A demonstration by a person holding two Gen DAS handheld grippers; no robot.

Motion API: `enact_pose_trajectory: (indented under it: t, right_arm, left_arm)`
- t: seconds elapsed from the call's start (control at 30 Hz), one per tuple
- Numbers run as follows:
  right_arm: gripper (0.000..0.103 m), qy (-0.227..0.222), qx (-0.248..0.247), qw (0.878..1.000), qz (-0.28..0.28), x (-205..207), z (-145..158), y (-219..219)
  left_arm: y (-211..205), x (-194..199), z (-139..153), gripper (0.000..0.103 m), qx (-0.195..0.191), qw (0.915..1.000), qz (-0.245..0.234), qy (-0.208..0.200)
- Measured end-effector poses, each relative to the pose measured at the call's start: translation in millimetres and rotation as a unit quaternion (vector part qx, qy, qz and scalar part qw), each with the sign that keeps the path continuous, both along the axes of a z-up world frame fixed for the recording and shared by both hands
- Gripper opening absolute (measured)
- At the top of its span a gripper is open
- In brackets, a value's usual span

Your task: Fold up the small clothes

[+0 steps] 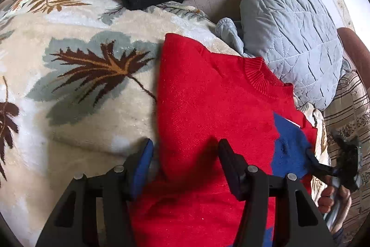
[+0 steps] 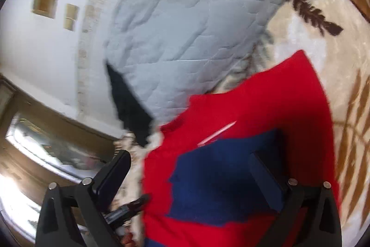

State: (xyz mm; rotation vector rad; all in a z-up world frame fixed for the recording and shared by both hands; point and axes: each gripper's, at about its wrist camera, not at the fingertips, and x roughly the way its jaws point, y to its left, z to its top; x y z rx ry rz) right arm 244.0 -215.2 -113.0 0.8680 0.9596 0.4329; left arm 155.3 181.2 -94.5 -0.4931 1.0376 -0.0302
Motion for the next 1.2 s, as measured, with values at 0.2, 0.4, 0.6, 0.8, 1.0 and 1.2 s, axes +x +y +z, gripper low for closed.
enact_pose_trajectory:
  t: [0.2,0.4,0.6,0.8,1.0,1.2]
  right_arm:
    - [0.102,-0.055,-0.018,0.998,0.029,-34,45,2]
    - [0.102,-0.068,-0.066,0.993,0.071,-131,76,-24]
    - [0.102,0.009,-0.094,0.994,0.059,-237,58,-75]
    - [0.096,0.078,-0.064,0.993,0.054,-305,27,-99]
    - [0.074,0.103,-0.069,0.991,0.058,-320,17,-88]
    - [0.043,0.100,-0.068,0.990,0.066,-331,17,-83]
  left_arm:
    - [15,-34,31,0.059,0.024,0.9992,0.007,-0.030]
    - [27,-120,54,0.059,0.033,0.9983,-0.011,-0.046]
    - [28,-216,44,0.059,0.000,0.9996,-0.027,-0.011]
    - [9,-278,21,0.059,-0.032,0.9985,-0.038,0.024]
    - [-12,-307,15,0.059,-0.065,0.9961,-0.050,0.034]
    - [-20,-313,12,0.059,-0.068,0.9955,-0.052,0.041]
